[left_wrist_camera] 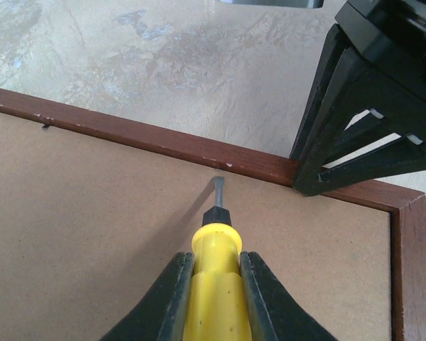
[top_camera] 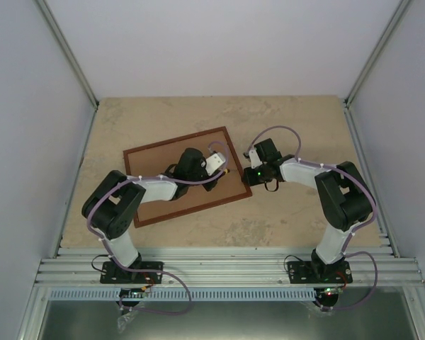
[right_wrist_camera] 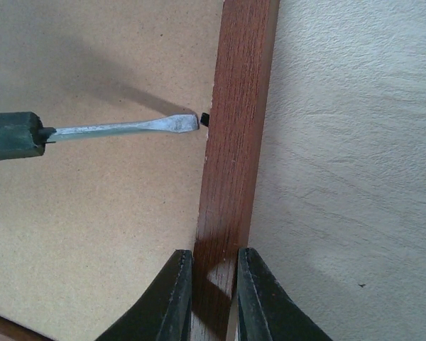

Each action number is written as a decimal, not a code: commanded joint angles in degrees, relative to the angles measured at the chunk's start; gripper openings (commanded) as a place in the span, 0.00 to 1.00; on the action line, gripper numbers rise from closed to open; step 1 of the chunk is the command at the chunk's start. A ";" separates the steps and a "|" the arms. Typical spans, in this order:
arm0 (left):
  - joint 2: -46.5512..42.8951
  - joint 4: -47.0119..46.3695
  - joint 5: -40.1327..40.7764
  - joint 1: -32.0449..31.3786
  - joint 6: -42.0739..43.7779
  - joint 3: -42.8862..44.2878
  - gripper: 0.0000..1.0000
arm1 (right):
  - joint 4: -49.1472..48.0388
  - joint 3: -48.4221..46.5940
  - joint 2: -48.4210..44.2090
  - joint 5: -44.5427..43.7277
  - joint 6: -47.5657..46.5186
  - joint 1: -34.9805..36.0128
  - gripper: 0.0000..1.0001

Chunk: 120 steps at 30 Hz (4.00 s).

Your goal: Take the photo out of the frame

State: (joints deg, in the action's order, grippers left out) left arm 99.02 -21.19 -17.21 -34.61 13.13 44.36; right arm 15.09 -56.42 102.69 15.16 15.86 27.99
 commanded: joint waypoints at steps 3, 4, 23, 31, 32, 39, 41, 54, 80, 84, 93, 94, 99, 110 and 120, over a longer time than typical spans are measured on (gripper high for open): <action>1.69 1.47 -1.61 -0.28 0.68 1.58 0.00 | 1.17 1.57 0.75 0.51 -2.41 0.14 0.00; 2.03 1.76 -1.75 -0.28 0.74 1.88 0.00 | 1.21 1.58 0.75 0.57 -2.43 0.18 0.01; 2.77 3.26 -4.05 -0.60 -5.33 8.02 0.00 | 0.80 1.38 1.44 1.49 -2.71 0.75 0.01; 5.83 1.78 -4.85 -1.62 -12.50 12.56 0.00 | 0.43 1.49 1.76 2.21 -2.69 0.93 0.01; 5.91 1.88 -4.89 -1.87 -12.53 13.27 0.00 | 0.39 1.49 1.80 2.31 -2.69 1.01 0.01; 6.84 1.46 -1.91 -3.64 -17.03 16.92 0.00 | 0.12 1.48 2.05 2.72 -2.60 1.27 0.00; 7.62 0.64 -1.04 -3.75 -18.16 17.71 0.00 | -0.02 1.49 2.07 2.82 -2.61 1.36 0.00; 11.04 -9.01 2.16 -4.85 -17.68 20.33 0.00 | -0.55 1.76 2.16 2.51 -2.52 1.72 0.00; -10.57 -8.56 14.53 -4.72 -14.66 2.80 0.00 | 0.97 3.30 -3.35 -2.17 -1.73 1.71 0.06; -17.03 -9.44 16.94 -4.76 -16.84 -3.64 0.00 | 1.85 3.39 -4.95 -3.57 -1.38 1.85 0.14; -30.03 -12.71 20.19 -4.62 -23.24 -15.40 0.00 | 7.09 -2.39 -7.33 -9.68 -1.06 5.91 0.49; -31.09 -13.26 19.83 -4.67 -23.78 -16.46 0.00 | 7.43 -3.00 -7.15 -10.16 -0.99 6.28 0.50; -36.28 -15.23 19.89 -4.61 -25.60 -20.09 0.00 | 5.47 -2.80 -7.68 -11.43 -1.28 6.82 0.57; -39.43 -12.83 21.46 -4.65 -25.83 -22.03 0.00 | 11.24 -11.21 2.22 -18.20 -1.01 7.08 0.45; -37.80 -12.95 21.05 -4.63 -25.72 -21.77 0.00 | 12.58 -14.94 7.73 -19.50 -0.79 7.08 0.38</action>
State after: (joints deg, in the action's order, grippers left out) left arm 60.69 -32.10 3.42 -39.11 -12.29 22.85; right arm 26.39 -69.41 108.86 -2.42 14.83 34.81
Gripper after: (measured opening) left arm 0.175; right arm 0.400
